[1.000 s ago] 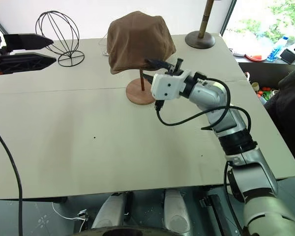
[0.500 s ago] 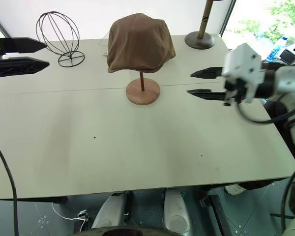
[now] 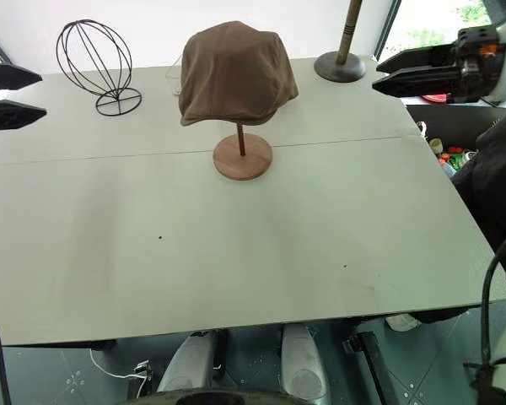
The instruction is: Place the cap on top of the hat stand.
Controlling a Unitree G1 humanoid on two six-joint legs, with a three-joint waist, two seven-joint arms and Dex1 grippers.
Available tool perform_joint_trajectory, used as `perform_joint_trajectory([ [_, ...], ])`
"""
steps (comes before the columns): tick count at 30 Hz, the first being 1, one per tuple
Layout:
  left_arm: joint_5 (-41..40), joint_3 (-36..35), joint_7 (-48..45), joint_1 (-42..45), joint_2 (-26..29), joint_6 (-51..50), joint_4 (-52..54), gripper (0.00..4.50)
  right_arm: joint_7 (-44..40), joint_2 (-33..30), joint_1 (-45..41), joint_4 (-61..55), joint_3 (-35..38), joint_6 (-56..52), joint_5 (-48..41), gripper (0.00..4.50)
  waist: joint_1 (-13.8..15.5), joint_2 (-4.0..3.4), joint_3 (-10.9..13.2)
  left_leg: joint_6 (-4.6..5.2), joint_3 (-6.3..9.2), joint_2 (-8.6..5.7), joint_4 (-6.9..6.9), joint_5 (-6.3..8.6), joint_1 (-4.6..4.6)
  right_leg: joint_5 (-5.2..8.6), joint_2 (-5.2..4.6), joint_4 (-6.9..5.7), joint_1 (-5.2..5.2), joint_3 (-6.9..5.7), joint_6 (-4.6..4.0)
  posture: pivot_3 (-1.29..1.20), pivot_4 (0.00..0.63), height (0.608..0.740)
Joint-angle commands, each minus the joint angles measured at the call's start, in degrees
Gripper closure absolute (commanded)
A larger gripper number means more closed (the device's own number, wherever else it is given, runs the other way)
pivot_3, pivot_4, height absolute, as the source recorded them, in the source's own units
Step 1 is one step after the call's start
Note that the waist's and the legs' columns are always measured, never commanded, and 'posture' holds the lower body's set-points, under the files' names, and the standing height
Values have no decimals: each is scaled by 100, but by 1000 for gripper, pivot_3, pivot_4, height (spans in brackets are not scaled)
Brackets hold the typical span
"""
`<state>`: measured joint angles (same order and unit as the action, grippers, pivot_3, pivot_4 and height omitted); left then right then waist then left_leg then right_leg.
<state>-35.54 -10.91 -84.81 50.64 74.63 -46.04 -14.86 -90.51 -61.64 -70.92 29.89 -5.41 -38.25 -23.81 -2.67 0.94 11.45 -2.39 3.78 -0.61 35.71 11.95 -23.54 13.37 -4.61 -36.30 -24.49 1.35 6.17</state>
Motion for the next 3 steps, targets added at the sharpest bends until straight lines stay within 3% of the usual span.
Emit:
perform_joint_trajectory([
  [1,-45,-299,20,-68,198,-3,118,233,-97,25,-107,1,97,273,150,1198,7,-4,2,0,-1,0,0,0,0,0,0,-1,-1,1,0,0,150,740],
  [3,-55,-325,-1,-155,227,-16,159,233,-112,74,-55,-15,165,349,172,141,7,-4,2,0,-1,0,-1,0,-1,0,0,-2,-3,1,1,0,150,740],
])
